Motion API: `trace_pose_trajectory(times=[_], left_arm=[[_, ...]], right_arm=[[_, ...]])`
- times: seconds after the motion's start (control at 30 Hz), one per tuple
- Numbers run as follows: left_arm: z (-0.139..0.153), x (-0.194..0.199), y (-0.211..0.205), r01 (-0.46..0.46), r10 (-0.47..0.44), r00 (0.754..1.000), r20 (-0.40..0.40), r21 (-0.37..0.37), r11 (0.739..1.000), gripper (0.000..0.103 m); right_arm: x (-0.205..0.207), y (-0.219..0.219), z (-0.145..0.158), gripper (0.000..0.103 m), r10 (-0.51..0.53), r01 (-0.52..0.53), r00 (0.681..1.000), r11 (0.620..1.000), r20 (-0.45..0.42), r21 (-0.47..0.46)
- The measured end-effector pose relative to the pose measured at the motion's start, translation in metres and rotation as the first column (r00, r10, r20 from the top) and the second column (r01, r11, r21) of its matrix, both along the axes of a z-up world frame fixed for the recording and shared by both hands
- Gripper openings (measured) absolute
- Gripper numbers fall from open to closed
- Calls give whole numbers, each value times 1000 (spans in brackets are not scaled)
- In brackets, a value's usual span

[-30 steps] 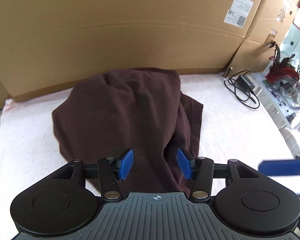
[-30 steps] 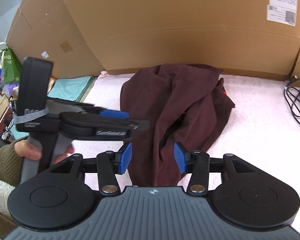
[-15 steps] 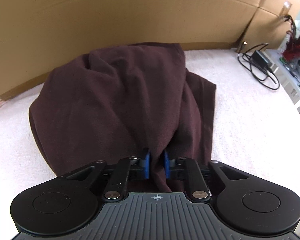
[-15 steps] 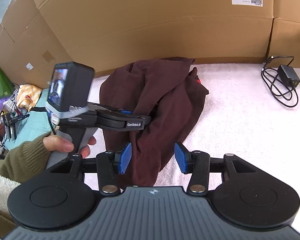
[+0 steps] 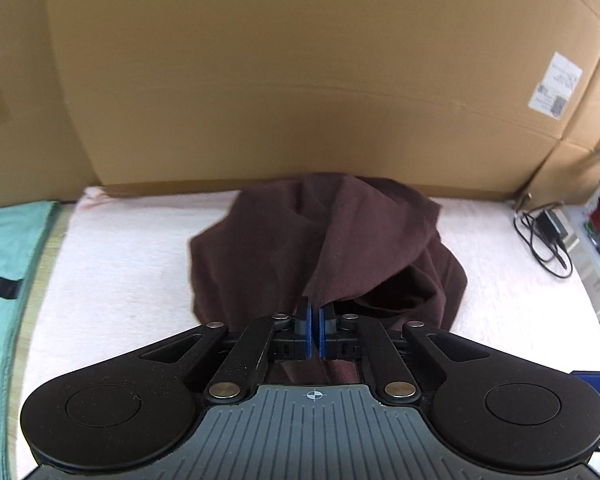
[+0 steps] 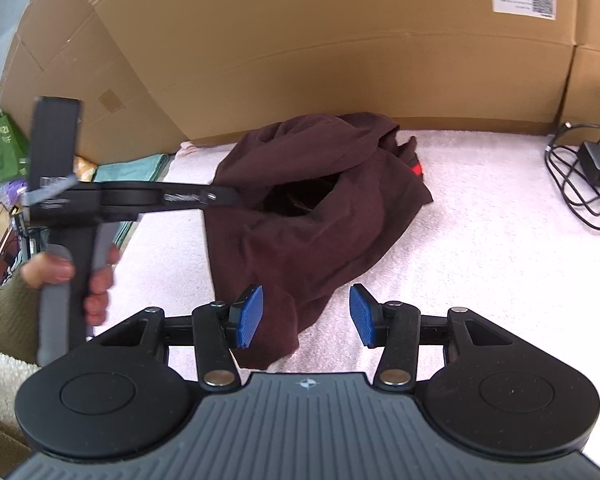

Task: Fold clothes

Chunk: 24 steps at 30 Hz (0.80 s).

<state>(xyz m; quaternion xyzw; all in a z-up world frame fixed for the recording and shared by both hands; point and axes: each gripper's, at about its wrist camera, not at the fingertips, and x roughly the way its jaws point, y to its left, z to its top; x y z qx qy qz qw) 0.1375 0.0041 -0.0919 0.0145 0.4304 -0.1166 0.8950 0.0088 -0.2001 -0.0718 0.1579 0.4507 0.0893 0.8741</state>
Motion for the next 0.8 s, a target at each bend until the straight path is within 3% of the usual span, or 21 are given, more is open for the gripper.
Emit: trace_pose_trajectory(times=[0.2, 0.3, 0.57, 0.63, 0.7, 0.77, 0.8], left_arm=[[9, -14, 25, -84, 84, 996, 16, 18, 996, 0], [11, -18, 40, -150, 148, 988, 45, 67, 986, 0], [0, -19, 86, -239, 242, 970, -13, 94, 966, 3], [2, -19, 83, -208, 210, 978, -13, 86, 974, 26], [8, -24, 72, -151, 152, 988, 6, 88, 985, 29], [14, -22, 56, -89, 86, 996, 34, 86, 992, 44], [17, -21, 46, -55, 51, 997, 53, 85, 995, 59]], right_arm=[[10, 8, -3, 53, 48, -48, 999, 999, -4, -1], [16, 13, -5, 53, 71, -71, 997, 997, -7, -1], [25, 31, -6, 54, 135, -135, 991, 991, -14, -2], [27, 34, -6, 54, 144, -144, 990, 990, -14, -3], [29, 36, -6, 54, 146, -146, 989, 989, -15, -5], [30, 37, -6, 57, 145, -145, 989, 989, -17, -4], [30, 37, -5, 62, 143, -143, 990, 990, -15, -5]])
